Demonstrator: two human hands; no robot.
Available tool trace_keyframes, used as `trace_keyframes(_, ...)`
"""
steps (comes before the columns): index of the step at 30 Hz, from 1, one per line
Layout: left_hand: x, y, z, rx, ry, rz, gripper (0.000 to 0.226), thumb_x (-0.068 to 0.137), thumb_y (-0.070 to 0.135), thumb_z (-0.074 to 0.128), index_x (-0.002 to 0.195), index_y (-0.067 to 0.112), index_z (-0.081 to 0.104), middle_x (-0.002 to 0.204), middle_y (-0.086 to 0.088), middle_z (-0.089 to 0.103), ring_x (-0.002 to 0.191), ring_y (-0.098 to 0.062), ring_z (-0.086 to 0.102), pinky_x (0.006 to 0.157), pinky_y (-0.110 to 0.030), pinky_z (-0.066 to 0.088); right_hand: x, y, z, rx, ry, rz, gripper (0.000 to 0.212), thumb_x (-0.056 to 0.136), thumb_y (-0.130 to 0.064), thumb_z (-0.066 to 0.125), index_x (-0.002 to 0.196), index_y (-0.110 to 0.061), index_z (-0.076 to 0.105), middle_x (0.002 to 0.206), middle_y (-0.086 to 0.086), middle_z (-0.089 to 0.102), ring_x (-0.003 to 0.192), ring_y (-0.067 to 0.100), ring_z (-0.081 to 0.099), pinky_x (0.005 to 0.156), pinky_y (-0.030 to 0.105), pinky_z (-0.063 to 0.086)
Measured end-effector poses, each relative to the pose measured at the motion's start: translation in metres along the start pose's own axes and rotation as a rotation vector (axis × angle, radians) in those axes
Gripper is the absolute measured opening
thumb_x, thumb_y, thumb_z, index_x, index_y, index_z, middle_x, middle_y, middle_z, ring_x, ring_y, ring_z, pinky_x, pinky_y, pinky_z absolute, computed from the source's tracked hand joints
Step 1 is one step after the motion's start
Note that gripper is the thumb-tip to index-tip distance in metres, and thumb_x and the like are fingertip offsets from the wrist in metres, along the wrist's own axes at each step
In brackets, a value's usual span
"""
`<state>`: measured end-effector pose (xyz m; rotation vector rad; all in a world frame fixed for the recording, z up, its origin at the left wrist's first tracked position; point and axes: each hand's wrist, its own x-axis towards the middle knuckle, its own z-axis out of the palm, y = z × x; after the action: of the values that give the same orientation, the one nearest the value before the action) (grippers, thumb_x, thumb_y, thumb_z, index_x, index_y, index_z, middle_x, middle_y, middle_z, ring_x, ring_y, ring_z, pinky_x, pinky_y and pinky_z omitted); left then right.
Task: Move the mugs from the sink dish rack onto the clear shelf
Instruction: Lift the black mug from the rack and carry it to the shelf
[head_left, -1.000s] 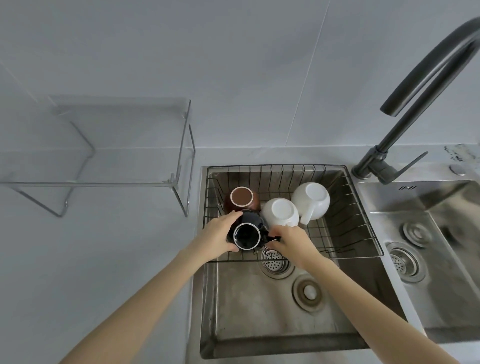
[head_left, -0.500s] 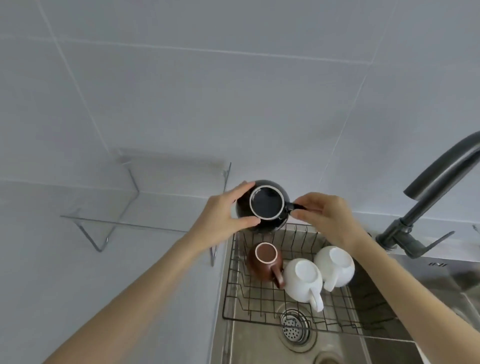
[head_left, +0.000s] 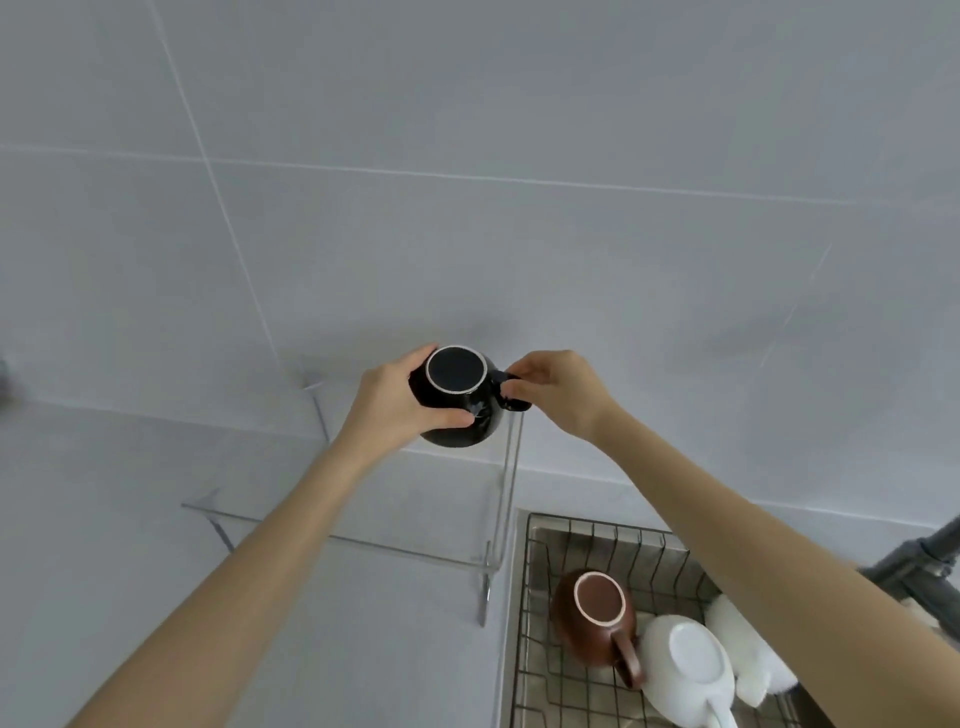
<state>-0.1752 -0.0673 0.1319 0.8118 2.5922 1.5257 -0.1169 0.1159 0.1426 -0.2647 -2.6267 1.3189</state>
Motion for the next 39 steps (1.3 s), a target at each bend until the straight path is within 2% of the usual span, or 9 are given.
trace_keyframes(4,0.006,-0.024,0.006,0.018,0.036,-0.055,0.060,0.044,0.029,0.085,0.099,0.031,0.062,0.088,0.017,0.068,0.085,0.001,0.061,0.069,0.000,0.040,0.020,0.009,0.016,-0.009,-0.063,0.029,0.016,0.081,-0.008,0.063,0.095,-0.001,0.069,0.096,0.018,0.073,0.079,0.018,0.062,0.068,0.018,0.048)
trace_keyframes(9,0.012,-0.040,0.025,0.039,0.061,-0.085,0.064,0.051,0.025,0.086,0.110,0.025,0.063,0.099,0.006,0.070,0.096,-0.010,0.062,0.084,-0.022,0.046,0.030,0.025,0.021,-0.099,-0.063,0.012,0.017,0.082,-0.009,0.062,0.095,-0.003,0.072,0.096,0.017,0.074,0.083,0.021,0.065,0.058,0.002,0.044)
trace_keyframes(14,0.017,-0.044,0.029,0.013,0.031,-0.116,0.058,0.052,0.026,0.086,0.105,0.031,0.063,0.090,0.018,0.067,0.091,-0.004,0.060,0.073,0.000,0.040,0.034,0.033,0.022,-0.174,-0.059,-0.017,0.018,0.083,-0.010,0.059,0.093,-0.002,0.072,0.095,0.022,0.073,0.096,0.036,0.064,0.083,0.034,0.049)
trace_keyframes(16,0.018,-0.044,0.027,0.004,0.017,-0.122,0.055,0.053,0.025,0.086,0.103,0.033,0.064,0.087,0.020,0.066,0.091,-0.004,0.061,0.074,-0.002,0.041,0.034,0.034,0.024,-0.198,-0.055,-0.025,0.019,0.083,-0.011,0.058,0.091,0.000,0.071,0.094,0.026,0.071,0.096,0.040,0.062,0.085,0.042,0.049)
trace_keyframes(18,0.018,-0.043,0.027,0.001,0.009,-0.119,0.054,0.053,0.024,0.085,0.102,0.032,0.064,0.090,0.015,0.068,0.094,-0.007,0.062,0.081,-0.013,0.045,0.033,0.035,0.026,-0.207,-0.042,-0.029,0.019,0.084,-0.011,0.057,0.091,0.000,0.071,0.093,0.026,0.071,0.095,0.039,0.061,0.084,0.039,0.048)
trace_keyframes(23,0.015,-0.039,0.030,0.011,0.002,-0.140,0.059,0.058,0.024,0.083,0.112,0.027,0.060,0.098,0.011,0.064,0.098,-0.007,0.057,0.079,-0.009,0.040,0.028,0.033,0.028,-0.213,-0.042,-0.028,0.022,0.085,-0.007,0.053,0.097,0.002,0.068,0.100,0.023,0.070,0.099,0.037,0.060,0.088,0.039,0.047)
trace_keyframes(28,0.013,-0.035,0.034,0.009,0.013,-0.174,0.063,0.061,0.024,0.081,0.118,0.024,0.055,0.102,0.009,0.060,0.100,-0.009,0.053,0.086,-0.020,0.036,0.009,0.042,0.009,-0.097,0.064,0.070,0.033,0.091,-0.010,0.050,0.124,-0.008,0.055,0.121,0.013,0.064,0.110,0.022,0.058,0.086,0.017,0.039)
trace_keyframes(34,0.008,-0.030,0.038,0.069,0.009,-0.186,0.059,0.065,0.026,0.078,0.118,0.019,0.051,0.114,0.003,0.060,0.105,-0.016,0.054,0.085,-0.025,0.037,-0.063,0.090,-0.012,-0.057,0.064,0.265,0.026,0.090,-0.009,0.051,0.113,-0.007,0.063,0.114,0.012,0.067,0.095,0.015,0.057,0.092,0.027,0.045)
trace_keyframes(39,-0.044,0.012,0.070,0.223,0.137,0.187,0.057,0.073,0.024,0.069,0.124,0.012,0.049,0.133,-0.009,0.054,0.122,-0.024,0.050,0.099,-0.032,0.039,-0.133,0.141,0.002,-0.135,-0.024,0.445,0.024,0.086,-0.008,0.056,0.108,-0.007,0.066,0.112,0.010,0.070,0.092,0.013,0.059,0.083,0.018,0.038)
